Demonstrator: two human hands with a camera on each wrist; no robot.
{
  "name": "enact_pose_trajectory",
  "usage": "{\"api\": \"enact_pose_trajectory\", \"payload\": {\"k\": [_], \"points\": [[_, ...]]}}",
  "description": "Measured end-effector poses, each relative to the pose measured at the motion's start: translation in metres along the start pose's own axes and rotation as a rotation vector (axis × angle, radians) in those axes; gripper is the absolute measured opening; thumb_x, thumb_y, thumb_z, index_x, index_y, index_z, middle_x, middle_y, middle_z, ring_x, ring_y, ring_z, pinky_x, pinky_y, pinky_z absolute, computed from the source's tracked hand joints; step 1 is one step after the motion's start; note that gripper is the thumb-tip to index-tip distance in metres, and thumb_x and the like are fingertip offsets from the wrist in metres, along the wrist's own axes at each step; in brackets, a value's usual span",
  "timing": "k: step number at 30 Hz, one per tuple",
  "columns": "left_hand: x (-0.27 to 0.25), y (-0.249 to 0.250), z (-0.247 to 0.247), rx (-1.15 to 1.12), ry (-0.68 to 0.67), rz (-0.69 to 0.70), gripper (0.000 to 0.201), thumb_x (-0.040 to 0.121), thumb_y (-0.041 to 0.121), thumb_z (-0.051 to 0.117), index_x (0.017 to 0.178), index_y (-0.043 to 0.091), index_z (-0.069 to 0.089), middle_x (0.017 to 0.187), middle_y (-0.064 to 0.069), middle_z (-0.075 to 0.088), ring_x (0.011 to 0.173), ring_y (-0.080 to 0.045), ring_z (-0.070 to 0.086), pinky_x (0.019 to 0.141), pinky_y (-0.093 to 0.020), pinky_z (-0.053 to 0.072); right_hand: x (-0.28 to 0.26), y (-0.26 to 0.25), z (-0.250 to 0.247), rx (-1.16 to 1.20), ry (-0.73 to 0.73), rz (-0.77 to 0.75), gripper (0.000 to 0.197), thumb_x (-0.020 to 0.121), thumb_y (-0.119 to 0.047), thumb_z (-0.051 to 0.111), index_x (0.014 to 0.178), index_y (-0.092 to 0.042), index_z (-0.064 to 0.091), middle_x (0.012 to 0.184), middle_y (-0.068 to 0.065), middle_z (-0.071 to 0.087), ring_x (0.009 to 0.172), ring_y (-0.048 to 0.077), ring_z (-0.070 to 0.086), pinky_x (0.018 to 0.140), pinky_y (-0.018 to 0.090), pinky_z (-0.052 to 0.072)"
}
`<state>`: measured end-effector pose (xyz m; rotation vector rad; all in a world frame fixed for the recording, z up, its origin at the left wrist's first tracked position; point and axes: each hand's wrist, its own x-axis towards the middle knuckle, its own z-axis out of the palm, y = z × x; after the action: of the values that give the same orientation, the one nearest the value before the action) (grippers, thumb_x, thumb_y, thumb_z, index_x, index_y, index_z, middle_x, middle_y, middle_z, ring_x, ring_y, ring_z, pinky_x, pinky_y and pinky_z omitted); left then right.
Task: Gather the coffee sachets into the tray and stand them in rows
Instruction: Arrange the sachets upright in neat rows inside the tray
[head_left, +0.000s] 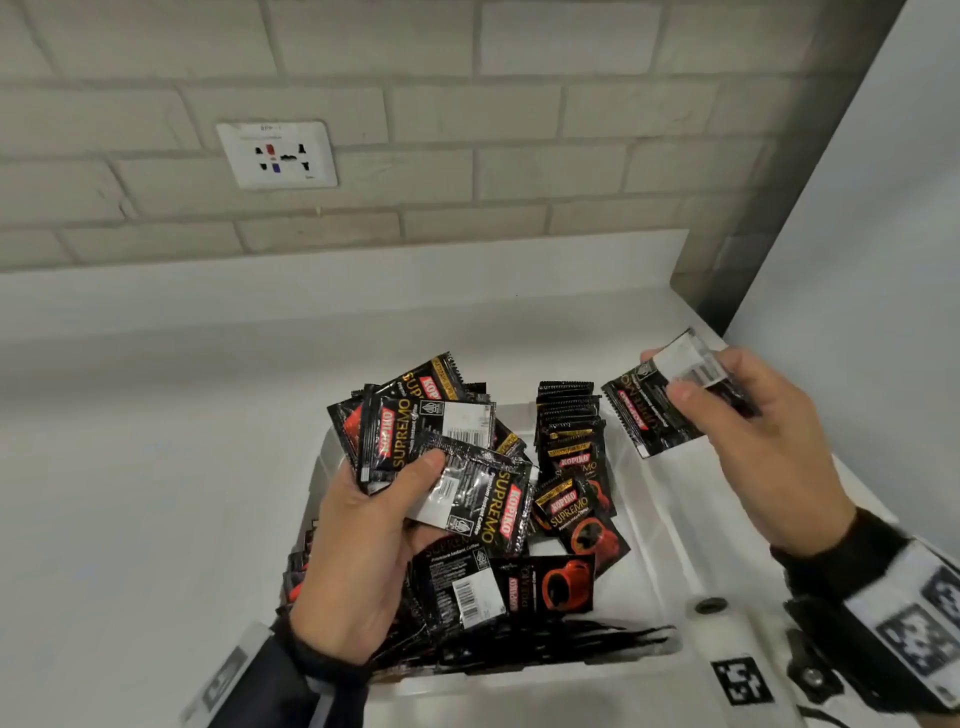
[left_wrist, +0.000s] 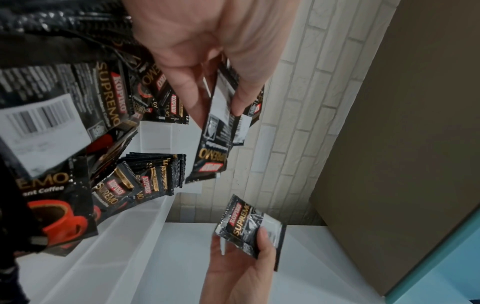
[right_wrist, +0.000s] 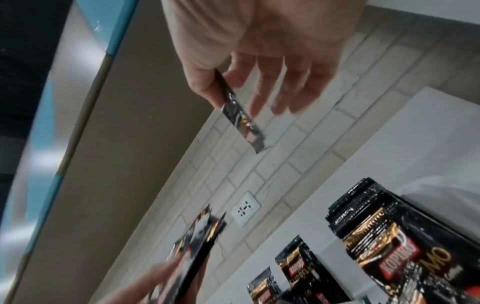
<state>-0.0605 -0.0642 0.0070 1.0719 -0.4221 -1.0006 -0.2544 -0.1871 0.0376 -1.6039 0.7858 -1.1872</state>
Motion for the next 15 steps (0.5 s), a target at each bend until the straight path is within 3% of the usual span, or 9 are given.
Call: {"api": "enact_pose_trajectory", "payload": {"k": [2,3,5,7,8,10,12,14,15], "points": [[0.001,0.002,-0.002,-0.017,-0.002,0.026,0.038,0.072,0.007,0.061,0.11,0.006,0.058,0.082,-0.006,0.073,0.061,-0.014,0.069,0.042,-0.02,0.05,0.006,0.0,-0.005,0.261,-0.06,0.258,0.018,0.09,-0.014,0.046,0.1,-0.008,0.06,0.1,0.001,0.072,0.093,0.021,0.067,0.072,0.033,0.057],[0.001,0.002,-0.004,-0.025,0.004,0.034,0.045,0.07,0.008,0.062,0.114,0.005,0.056,0.084,-0.007,0.073,0.061,-0.014,0.069,0.042,-0.02,0.05,0.007,0.0,-0.006,0.395,-0.097,0.388,0.028,0.087,-0.013,0.044,0.108,0.002,0.056,0.105,0.009,0.07,0.096,0.028,0.066,0.07,0.04,0.058],[0.001,0.004,-0.007,-0.033,0.006,0.052,0.058,0.064,0.012,0.07,0.119,0.004,0.054,0.088,-0.009,0.072,0.062,-0.014,0.069,0.041,-0.019,0.05,0.005,-0.004,-0.006,0.576,-0.15,0.557,0.044,0.072,-0.016,0.05,0.108,0.008,0.056,0.112,0.015,0.066,0.097,0.036,0.065,0.062,0.044,0.058],[0.001,0.005,-0.006,-0.01,0.011,0.061,0.078,0.05,0.022,0.084,0.119,0.003,0.054,0.093,-0.01,0.072,0.067,-0.017,0.07,0.044,-0.021,0.052,0.002,-0.007,-0.004,0.644,-0.177,0.589,0.049,0.061,-0.014,0.053,0.104,0.01,0.056,0.113,0.015,0.066,0.096,0.037,0.065,0.057,0.039,0.058],[0.001,0.004,-0.005,-0.002,0.019,0.056,0.077,0.05,0.022,0.084,0.119,0.004,0.054,0.094,-0.011,0.072,0.068,-0.017,0.07,0.044,-0.021,0.052,0.001,-0.006,-0.003,0.633,-0.182,0.591,0.048,0.063,-0.011,0.052,0.106,0.009,0.054,0.112,0.014,0.067,0.095,0.035,0.066,0.056,0.037,0.058],[0.001,0.003,-0.005,-0.013,0.016,0.045,0.052,0.066,0.011,0.07,0.117,0.006,0.056,0.09,-0.009,0.072,0.063,-0.014,0.069,0.042,-0.02,0.05,0.002,-0.001,-0.001,0.568,-0.185,0.587,0.037,0.076,-0.003,0.043,0.111,0.007,0.051,0.108,0.013,0.068,0.089,0.028,0.068,0.058,0.032,0.058],[0.001,0.002,-0.003,-0.006,0.011,0.02,0.038,0.075,0.005,0.061,0.113,0.006,0.057,0.085,-0.007,0.072,0.06,-0.013,0.068,0.042,-0.019,0.05,0.002,0.005,0.0,0.429,-0.199,0.556,0.027,0.086,0.001,0.035,0.104,0.001,0.056,0.098,0.01,0.071,0.086,0.021,0.066,0.062,0.025,0.056],[0.0,0.0,-0.003,0.006,0.009,0.012,0.034,0.077,0.004,0.059,0.11,0.007,0.058,0.085,-0.008,0.073,0.061,-0.013,0.069,0.043,-0.021,0.051,0.0,0.009,0.002,0.241,-0.263,0.469,0.015,0.084,-0.009,0.044,0.086,-0.005,0.058,0.081,0.005,0.067,0.083,0.018,0.059,0.064,0.023,0.05],[-0.001,0.001,-0.002,0.006,0.014,0.008,0.032,0.077,0.004,0.059,0.11,0.008,0.058,0.086,-0.008,0.073,0.061,-0.014,0.069,0.043,-0.021,0.051,-0.001,0.009,0.004,0.137,-0.306,0.422,0.013,0.075,-0.019,0.052,0.079,-0.007,0.054,0.077,0.007,0.059,0.08,0.019,0.053,0.066,0.025,0.045]]}}
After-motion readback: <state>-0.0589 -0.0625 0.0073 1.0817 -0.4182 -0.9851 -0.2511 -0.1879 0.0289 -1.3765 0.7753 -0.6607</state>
